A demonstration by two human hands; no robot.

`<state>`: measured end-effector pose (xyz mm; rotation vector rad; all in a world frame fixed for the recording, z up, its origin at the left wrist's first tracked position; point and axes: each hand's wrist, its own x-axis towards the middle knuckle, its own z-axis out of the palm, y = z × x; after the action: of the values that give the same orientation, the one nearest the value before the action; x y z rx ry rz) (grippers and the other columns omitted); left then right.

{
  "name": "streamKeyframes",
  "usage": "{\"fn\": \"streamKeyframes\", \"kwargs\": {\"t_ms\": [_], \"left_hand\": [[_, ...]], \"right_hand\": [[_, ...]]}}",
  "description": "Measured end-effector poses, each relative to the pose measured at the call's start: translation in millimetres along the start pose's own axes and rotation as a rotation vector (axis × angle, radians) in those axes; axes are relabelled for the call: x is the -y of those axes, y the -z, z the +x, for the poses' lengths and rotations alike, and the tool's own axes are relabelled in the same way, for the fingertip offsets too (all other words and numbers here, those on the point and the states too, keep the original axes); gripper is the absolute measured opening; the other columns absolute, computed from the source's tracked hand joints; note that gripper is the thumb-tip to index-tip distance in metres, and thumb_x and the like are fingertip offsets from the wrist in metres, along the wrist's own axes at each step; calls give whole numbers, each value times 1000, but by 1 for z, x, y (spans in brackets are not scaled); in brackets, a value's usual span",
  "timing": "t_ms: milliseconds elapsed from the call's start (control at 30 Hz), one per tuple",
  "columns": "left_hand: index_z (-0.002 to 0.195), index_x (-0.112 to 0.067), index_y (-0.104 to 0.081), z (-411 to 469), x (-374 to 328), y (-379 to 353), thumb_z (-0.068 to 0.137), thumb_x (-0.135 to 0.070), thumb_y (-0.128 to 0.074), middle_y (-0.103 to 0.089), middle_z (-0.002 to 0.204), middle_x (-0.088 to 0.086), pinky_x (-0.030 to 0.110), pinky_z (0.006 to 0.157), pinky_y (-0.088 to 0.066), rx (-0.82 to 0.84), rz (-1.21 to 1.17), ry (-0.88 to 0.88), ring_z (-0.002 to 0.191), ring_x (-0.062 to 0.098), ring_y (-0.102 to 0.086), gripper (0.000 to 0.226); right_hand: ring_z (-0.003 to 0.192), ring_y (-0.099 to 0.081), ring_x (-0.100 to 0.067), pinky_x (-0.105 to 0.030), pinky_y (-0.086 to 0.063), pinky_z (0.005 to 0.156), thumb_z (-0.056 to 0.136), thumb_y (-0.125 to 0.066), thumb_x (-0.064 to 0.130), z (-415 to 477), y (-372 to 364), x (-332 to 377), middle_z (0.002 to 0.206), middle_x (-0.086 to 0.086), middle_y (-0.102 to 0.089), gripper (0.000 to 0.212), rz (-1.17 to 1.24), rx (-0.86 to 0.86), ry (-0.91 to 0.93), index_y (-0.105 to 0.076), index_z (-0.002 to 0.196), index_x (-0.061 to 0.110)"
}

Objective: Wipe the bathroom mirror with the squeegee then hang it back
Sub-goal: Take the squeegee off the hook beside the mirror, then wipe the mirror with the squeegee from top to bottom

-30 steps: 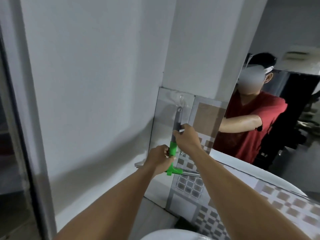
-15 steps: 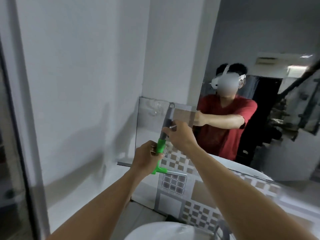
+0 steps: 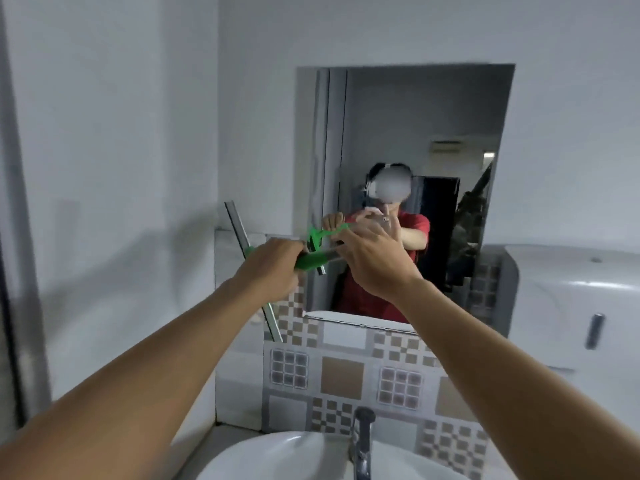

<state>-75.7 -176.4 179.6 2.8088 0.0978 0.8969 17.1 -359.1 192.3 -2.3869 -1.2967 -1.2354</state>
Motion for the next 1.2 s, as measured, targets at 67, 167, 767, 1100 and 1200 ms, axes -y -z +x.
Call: {"fn": "streamKeyframes", "kwargs": {"t_ms": [67,167,767,1100,1200], "left_hand": [[101,-13,-68,7,-14,17,91,-6,-65,-66,91,3,29,61,-47,-6,44,-80,74,14,-61,12],[99,-14,-69,21,-29,38,92,-6,-65,-66,92,2,38,76,-56,-45,82,-189,84,19,-64,12],[136,-18,-55,114,10,-95,91,-27,-61,-54,141,2,36,99,-55,-386,-20,-408,132,20,-51,46],[160,-27,6,167,22,-128,92,-22,-65,18,168,14,44,122,11,-227,226,-329,155,35,14,99],[160,-31,5,173,27,-130,90,-19,-66,18,168,9,43,122,10,-216,186,-346,155,32,16,101]], "right_hand": [[91,-66,-24,-43,-50,85,101,-52,26,-6,18,-9,105,0,-69,16,151,69,-6,-63,112,20],[85,-61,-19,-35,-52,72,98,-59,30,-12,34,-18,108,-1,-66,27,250,96,-53,-60,122,18],[94,-57,-24,-44,-60,76,98,-50,6,72,30,-94,108,-6,-52,70,101,-167,-316,-29,146,53],[93,-52,-24,-44,-57,81,98,-47,4,157,62,-136,105,-7,-46,75,-212,48,-226,-25,148,54],[87,-53,-24,-45,-57,79,99,-46,7,174,65,-145,105,-8,-46,70,-210,66,-183,-28,147,55]]}}
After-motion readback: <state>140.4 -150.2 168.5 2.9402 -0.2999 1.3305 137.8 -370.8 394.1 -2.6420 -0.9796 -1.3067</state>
